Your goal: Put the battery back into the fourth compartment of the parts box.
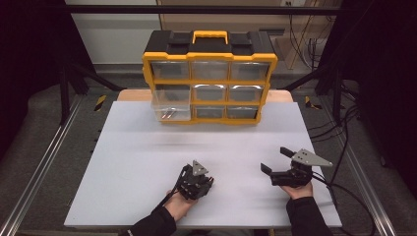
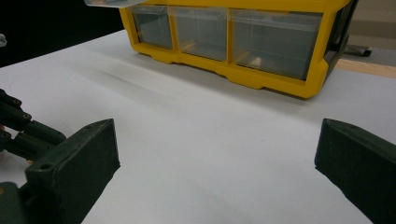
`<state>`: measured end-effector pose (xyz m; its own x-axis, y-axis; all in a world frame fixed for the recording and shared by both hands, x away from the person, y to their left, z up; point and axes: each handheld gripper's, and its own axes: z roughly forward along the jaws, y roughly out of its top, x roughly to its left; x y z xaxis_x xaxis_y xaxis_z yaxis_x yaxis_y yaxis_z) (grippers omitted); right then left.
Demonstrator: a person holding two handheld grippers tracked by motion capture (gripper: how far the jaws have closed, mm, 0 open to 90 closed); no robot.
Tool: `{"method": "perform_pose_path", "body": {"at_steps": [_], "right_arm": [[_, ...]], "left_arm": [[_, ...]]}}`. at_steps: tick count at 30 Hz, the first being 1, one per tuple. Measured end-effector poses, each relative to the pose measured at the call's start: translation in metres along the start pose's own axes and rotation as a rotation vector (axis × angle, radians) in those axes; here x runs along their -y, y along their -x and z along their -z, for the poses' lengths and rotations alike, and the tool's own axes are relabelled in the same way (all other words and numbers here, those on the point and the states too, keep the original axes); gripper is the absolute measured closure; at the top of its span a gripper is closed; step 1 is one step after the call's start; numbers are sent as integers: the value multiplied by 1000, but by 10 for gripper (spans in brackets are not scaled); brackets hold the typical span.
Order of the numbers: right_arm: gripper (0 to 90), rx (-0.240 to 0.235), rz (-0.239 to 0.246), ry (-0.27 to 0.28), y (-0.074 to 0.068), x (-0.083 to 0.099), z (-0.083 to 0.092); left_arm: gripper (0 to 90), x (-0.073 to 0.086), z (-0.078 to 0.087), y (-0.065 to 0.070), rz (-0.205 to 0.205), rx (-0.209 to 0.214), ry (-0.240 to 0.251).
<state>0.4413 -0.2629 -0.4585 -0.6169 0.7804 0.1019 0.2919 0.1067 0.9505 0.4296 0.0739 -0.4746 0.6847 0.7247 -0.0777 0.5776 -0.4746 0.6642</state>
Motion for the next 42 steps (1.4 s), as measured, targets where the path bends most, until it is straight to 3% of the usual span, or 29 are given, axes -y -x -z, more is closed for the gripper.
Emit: {"method": "perform_pose_path", "body": {"at_steps": [5, 9, 13, 26, 42], "right_arm": [[2, 0, -1, -3, 0, 0, 0], [2, -1, -1, -2, 0, 0, 0], [2, -2, -2, -4, 0, 0, 0], [2, -4, -2, -5, 0, 0, 0], [2, -4, -3, -4, 0, 0, 0]], "left_arm": [[762, -1, 0, -1, -5, 3, -5], [763, -1, 0, -4, 9, 44, -2], [762, -2, 3, -4, 1, 58, 6], [763, -12, 32, -18, -5, 63, 89], [762, -26, 72, -50, 4, 53, 195]]}}
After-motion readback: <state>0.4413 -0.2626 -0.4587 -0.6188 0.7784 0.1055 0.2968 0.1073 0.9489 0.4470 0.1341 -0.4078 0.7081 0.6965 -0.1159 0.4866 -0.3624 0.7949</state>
